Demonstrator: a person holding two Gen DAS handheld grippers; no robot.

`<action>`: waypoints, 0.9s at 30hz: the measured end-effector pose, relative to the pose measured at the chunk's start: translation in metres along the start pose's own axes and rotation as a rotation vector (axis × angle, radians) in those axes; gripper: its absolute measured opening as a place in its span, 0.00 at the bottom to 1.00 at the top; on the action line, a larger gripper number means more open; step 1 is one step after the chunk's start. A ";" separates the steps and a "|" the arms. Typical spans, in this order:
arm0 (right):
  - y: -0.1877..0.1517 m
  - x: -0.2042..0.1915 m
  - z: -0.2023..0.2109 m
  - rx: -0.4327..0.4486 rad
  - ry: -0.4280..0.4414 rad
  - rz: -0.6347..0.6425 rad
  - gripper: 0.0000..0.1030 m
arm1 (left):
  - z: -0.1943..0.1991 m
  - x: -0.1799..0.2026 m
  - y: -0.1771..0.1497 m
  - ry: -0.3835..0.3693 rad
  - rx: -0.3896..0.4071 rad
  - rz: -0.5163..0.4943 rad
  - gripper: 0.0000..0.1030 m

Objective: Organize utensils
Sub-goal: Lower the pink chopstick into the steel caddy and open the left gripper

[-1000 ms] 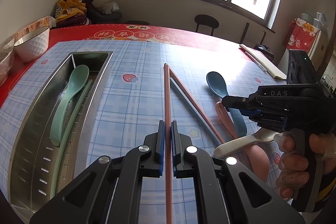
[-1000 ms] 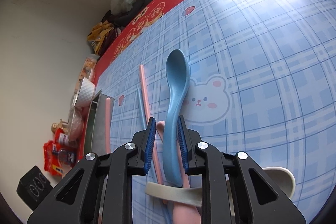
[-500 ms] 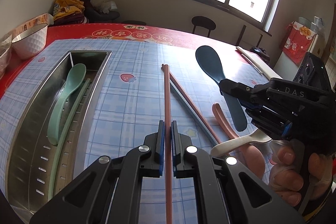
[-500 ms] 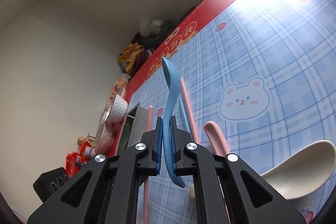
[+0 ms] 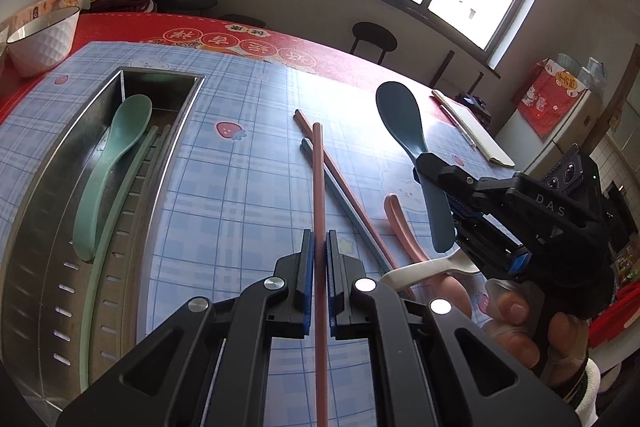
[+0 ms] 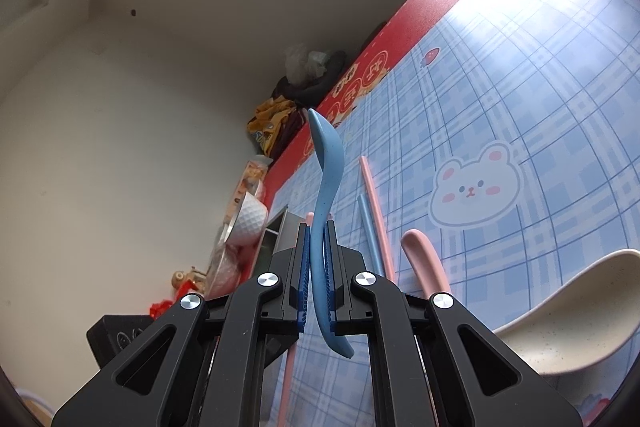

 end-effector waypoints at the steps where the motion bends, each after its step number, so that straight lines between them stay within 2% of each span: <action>1: 0.000 0.000 0.000 0.002 -0.001 -0.001 0.07 | 0.003 -0.001 0.002 -0.016 -0.007 0.014 0.06; 3: -0.001 -0.001 -0.001 0.006 -0.003 -0.002 0.07 | 0.011 -0.004 0.007 -0.046 -0.018 0.030 0.06; 7: -0.001 0.000 0.000 0.003 -0.001 -0.004 0.07 | 0.036 -0.018 0.025 -0.038 0.007 0.015 0.06; 12: -0.003 -0.004 -0.001 -0.010 0.012 0.002 0.07 | 0.055 -0.050 0.047 0.040 0.002 -0.003 0.06; 19: -0.003 -0.007 -0.003 -0.002 0.013 0.004 0.07 | 0.031 -0.093 0.042 0.129 -0.118 0.045 0.06; 27: -0.003 -0.001 0.001 -0.005 0.003 -0.009 0.07 | 0.009 -0.109 0.032 0.148 -0.202 0.087 0.06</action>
Point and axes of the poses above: each gripper's, at about its wrist camera, not at the fingertips, and z roughly against the way its jaws point, x to its right, y to its top, the point moved 2 cm from there along -z, roughly the way its jaws point, and after that the axes turned 7 degrees about -z, right-handed, at the moved point
